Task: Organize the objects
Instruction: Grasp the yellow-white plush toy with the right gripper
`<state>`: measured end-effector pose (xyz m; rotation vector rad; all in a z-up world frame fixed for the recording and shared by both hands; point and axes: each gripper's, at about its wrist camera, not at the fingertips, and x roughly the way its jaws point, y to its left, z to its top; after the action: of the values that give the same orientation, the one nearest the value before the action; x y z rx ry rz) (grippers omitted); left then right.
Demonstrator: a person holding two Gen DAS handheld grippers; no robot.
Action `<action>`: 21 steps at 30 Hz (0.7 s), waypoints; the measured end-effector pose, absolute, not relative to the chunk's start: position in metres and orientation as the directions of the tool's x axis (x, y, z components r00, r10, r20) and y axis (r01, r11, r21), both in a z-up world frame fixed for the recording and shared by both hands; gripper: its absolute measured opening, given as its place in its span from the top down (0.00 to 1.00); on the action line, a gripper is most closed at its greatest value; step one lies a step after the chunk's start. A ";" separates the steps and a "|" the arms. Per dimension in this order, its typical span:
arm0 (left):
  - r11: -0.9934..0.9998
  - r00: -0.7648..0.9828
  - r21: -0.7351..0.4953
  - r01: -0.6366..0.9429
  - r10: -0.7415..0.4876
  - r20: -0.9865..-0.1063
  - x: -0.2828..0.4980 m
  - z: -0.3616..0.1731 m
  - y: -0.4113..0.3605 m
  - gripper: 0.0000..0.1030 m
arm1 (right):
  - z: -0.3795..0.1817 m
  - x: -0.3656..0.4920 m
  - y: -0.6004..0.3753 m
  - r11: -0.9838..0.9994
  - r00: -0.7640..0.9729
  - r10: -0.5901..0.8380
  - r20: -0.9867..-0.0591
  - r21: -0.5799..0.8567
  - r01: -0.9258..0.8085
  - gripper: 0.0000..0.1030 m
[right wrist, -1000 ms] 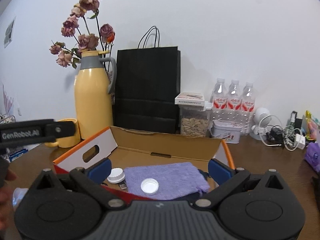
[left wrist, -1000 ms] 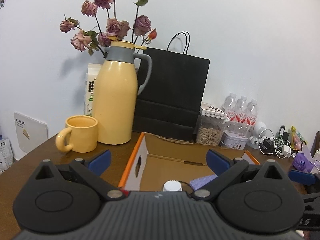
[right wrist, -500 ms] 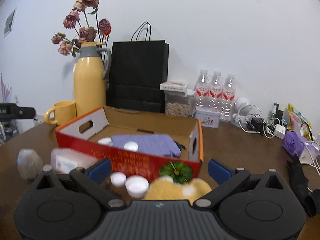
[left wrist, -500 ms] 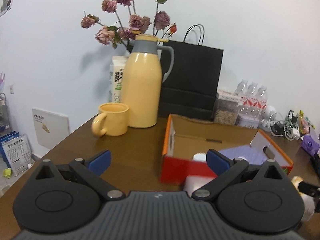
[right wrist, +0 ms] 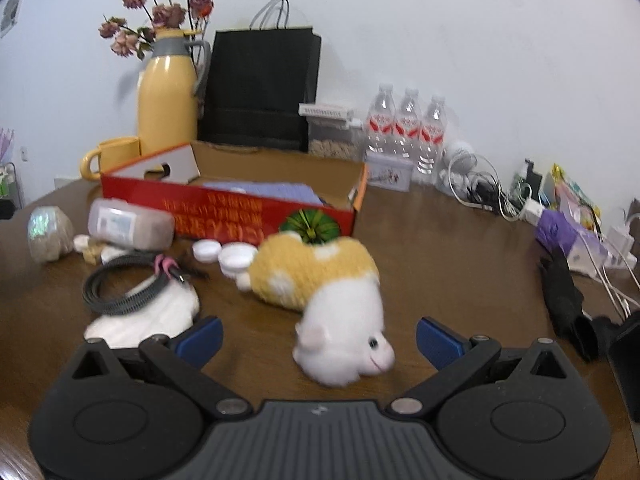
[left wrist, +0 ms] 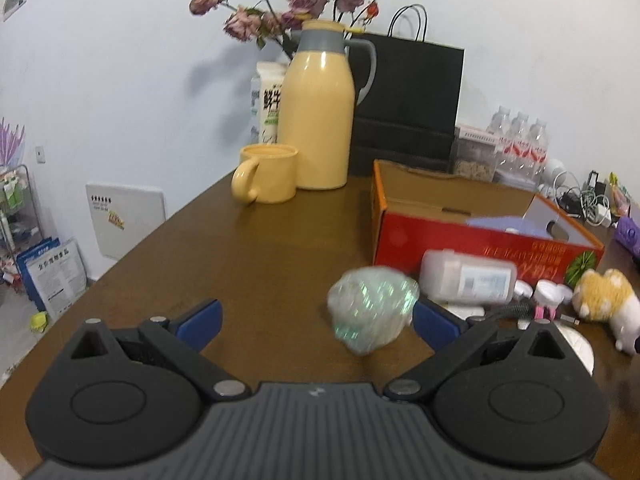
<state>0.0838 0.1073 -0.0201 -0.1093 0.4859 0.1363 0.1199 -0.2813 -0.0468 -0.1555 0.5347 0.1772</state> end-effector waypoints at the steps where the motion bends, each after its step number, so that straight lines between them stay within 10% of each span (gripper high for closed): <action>1: 0.985 0.873 -0.073 -0.157 0.104 -0.477 0.083 -0.022 0.108 0.00 | -0.048 0.121 -0.283 0.974 0.843 0.125 -0.523 -0.098 -0.204 0.00; 15: 0.983 0.866 -0.074 -0.167 0.110 -0.489 0.083 -0.021 0.107 0.00 | -0.062 0.186 -0.286 0.986 0.796 0.112 -0.594 -0.034 -0.165 0.02; 21: 0.985 0.864 -0.071 -0.157 0.102 -0.493 0.086 -0.022 0.102 0.00 | -0.069 0.192 -0.282 0.984 0.796 0.154 -0.585 0.014 -0.179 0.23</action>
<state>0.0858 0.1019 -0.0223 -0.1104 0.5097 0.1358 0.1918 -0.2823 -0.0693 -0.0425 0.6243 0.1789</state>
